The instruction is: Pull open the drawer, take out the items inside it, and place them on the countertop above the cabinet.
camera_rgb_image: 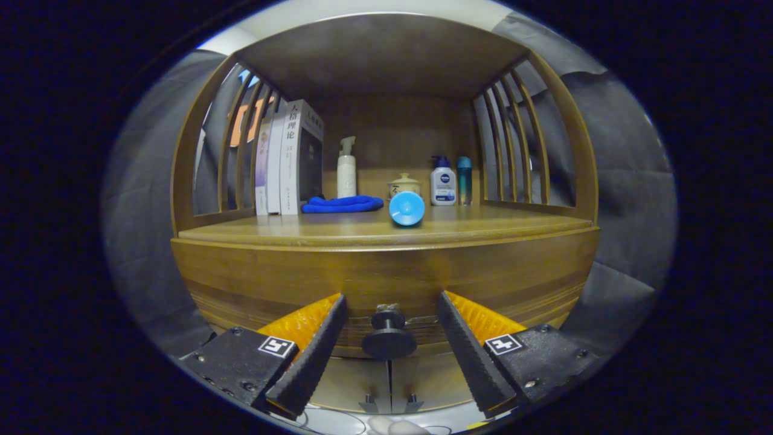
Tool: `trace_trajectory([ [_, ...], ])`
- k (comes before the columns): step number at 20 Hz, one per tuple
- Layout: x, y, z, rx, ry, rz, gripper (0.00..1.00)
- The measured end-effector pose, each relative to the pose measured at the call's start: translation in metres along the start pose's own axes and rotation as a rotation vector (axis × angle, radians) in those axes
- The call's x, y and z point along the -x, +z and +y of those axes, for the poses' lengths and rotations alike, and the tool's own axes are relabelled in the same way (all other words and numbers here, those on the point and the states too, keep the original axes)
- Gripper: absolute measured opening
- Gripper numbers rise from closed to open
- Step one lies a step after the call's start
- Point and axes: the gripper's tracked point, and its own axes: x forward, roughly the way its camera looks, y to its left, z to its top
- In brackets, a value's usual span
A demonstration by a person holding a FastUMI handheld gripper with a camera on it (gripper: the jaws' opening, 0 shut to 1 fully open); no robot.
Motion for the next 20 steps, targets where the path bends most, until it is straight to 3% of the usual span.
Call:
trace_trajectory([
  [6, 0.012, 0.01, -0.005, -0.018, 0.021, 0.074, 1.0],
  [15, 0.132, 0.062, -0.027, 0.028, 0.034, -0.095, 0.99],
  [16, 0.093, 0.092, -0.007, 0.034, 0.042, -0.107, 0.99],
  [20, 0.126, 0.095, -0.016, 0.045, 0.027, -0.137, 0.99],
])
